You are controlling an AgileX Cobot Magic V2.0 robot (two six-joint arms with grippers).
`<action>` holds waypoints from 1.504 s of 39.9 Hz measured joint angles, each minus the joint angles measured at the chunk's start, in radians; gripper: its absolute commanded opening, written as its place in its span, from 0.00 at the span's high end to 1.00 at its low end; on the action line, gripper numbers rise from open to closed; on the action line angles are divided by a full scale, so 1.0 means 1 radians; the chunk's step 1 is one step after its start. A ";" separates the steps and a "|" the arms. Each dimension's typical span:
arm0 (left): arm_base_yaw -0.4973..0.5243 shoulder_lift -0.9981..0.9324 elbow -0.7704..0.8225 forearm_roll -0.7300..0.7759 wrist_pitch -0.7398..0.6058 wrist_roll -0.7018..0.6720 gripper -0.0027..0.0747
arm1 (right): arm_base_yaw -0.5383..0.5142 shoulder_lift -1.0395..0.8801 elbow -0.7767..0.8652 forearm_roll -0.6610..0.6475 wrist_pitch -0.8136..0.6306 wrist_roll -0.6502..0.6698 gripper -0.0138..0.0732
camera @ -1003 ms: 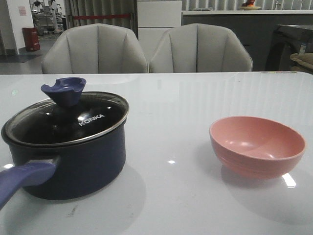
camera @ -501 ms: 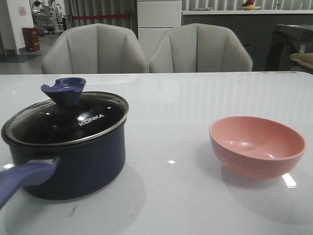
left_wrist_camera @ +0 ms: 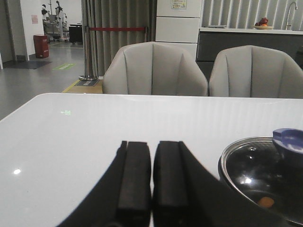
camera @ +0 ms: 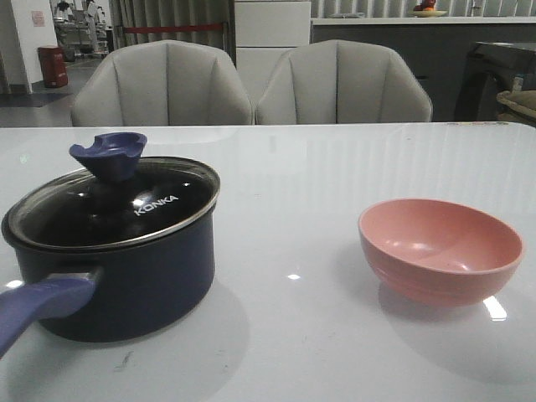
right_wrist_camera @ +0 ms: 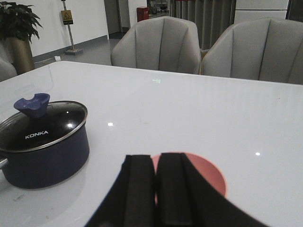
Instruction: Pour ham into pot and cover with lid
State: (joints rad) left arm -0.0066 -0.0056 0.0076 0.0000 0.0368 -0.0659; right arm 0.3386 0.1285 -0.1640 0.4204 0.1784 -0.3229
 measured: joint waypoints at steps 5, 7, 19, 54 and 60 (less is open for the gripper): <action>0.000 0.000 0.000 0.000 0.000 0.000 0.82 | 0.000 0.000 0.000 0.000 0.000 0.000 0.66; 0.000 0.000 0.000 0.000 0.000 0.000 0.82 | 0.000 0.000 0.000 0.000 0.000 0.000 0.66; 0.000 0.000 0.000 0.000 0.000 0.000 0.82 | 0.000 0.000 0.000 0.000 0.000 0.000 0.66; 0.000 0.000 0.000 0.000 0.000 0.000 0.82 | -0.237 -0.121 0.190 -0.386 -0.178 0.330 0.66; 0.000 0.000 0.000 0.000 0.000 0.000 0.82 | -0.266 -0.137 0.190 -0.403 -0.178 0.367 0.66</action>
State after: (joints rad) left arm -0.0066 -0.0056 0.0076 0.0000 0.0368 -0.0659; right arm 0.0723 -0.0089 0.0258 0.0179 0.0000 0.0439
